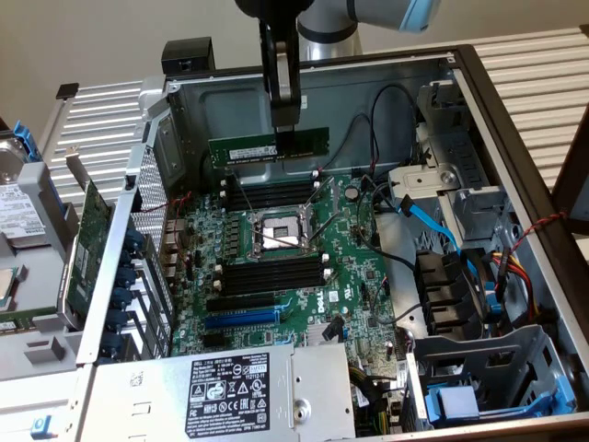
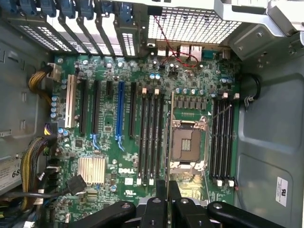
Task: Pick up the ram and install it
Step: 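Insert the ram into the slot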
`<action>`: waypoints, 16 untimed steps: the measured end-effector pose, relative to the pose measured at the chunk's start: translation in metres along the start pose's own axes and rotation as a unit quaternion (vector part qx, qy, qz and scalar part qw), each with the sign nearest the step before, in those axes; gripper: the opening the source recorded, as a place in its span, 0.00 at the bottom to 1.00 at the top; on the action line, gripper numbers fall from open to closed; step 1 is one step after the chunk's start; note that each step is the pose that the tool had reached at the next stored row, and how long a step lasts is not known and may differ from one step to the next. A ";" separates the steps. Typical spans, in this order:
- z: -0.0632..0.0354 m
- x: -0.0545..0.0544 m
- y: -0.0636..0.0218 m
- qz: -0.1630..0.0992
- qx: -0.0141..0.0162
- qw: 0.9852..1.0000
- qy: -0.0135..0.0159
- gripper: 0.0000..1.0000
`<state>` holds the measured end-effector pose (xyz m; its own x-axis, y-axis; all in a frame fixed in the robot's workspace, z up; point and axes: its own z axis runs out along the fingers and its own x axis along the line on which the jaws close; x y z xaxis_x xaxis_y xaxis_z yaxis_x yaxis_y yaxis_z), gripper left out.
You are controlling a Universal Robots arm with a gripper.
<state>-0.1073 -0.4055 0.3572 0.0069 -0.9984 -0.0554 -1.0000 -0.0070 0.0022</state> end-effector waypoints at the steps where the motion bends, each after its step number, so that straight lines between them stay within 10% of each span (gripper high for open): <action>1: 0.0011 0.000 0.0001 0.002 0.000 1.000 0.000 0.14; 16: 0.0200 0.001 0.0101 0.003 0.000 1.000 -0.001 0.14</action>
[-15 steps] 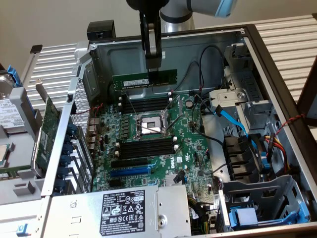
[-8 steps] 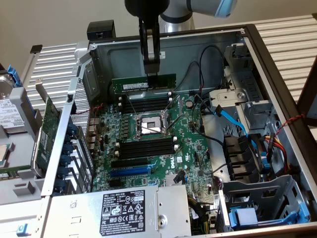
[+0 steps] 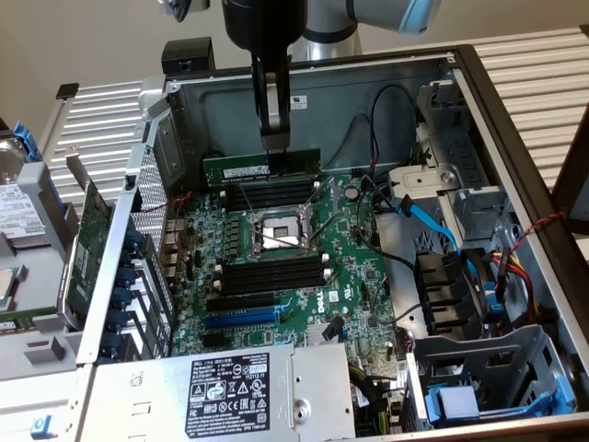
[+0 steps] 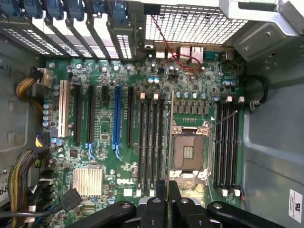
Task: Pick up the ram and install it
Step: 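Insert the ram into the slot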
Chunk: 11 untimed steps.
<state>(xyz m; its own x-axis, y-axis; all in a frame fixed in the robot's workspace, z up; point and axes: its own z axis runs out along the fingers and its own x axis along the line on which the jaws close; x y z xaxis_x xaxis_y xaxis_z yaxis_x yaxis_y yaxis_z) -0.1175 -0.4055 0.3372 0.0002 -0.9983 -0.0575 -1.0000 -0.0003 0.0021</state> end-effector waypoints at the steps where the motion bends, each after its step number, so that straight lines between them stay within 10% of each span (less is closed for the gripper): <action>1: 0.0007 0.000 0.0000 -0.002 0.000 1.000 0.000 0.14; 11: 0.0048 0.000 0.0000 -0.004 0.000 1.000 0.000 0.14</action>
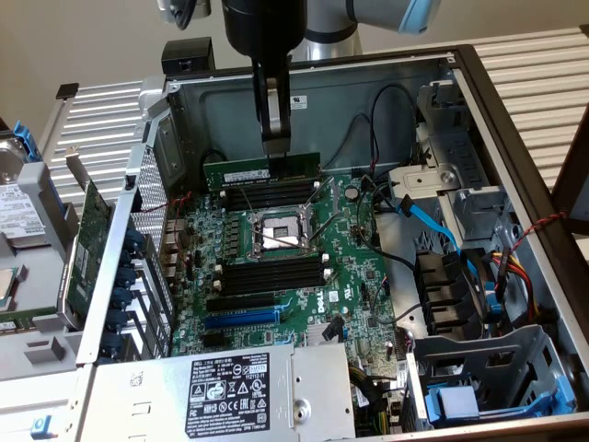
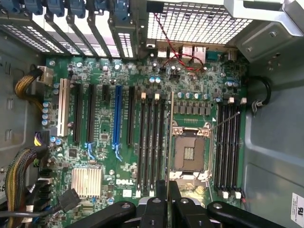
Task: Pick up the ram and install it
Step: 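Insert the ram into the slot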
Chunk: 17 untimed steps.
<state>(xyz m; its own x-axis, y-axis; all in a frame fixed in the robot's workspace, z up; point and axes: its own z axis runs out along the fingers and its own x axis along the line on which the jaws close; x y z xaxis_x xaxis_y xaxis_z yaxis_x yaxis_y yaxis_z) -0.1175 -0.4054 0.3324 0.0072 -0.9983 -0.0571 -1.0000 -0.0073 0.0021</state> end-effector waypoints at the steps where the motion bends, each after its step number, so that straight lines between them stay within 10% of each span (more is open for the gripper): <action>1: 0.0018 0.000 0.0000 0.000 0.000 1.000 0.000 0.14; 17: 0.0307 0.002 -0.0001 0.000 0.000 1.000 0.000 0.14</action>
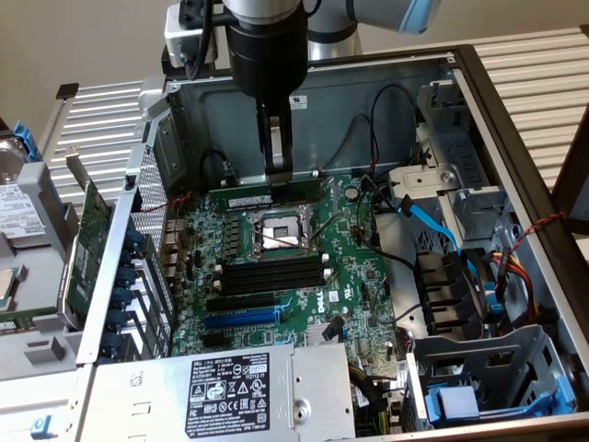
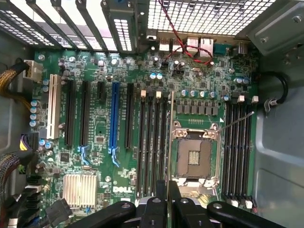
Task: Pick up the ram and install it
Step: 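Insert the ram into the slot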
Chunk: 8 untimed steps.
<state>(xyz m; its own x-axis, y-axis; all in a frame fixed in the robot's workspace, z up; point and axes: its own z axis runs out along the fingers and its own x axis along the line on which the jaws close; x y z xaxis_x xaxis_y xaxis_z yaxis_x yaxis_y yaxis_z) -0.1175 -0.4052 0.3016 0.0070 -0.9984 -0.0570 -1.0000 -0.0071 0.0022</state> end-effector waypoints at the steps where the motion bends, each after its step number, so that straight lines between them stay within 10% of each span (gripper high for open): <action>1: 0.0018 0.000 0.0000 0.000 0.000 1.000 0.000 0.14; 8: 0.0100 0.002 0.0000 0.000 0.000 1.000 0.000 0.14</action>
<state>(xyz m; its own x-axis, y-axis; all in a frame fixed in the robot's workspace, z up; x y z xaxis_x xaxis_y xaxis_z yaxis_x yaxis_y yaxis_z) -0.1175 -0.4067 0.2915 0.0069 -0.9984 -0.0567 -1.0000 -0.0070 0.0024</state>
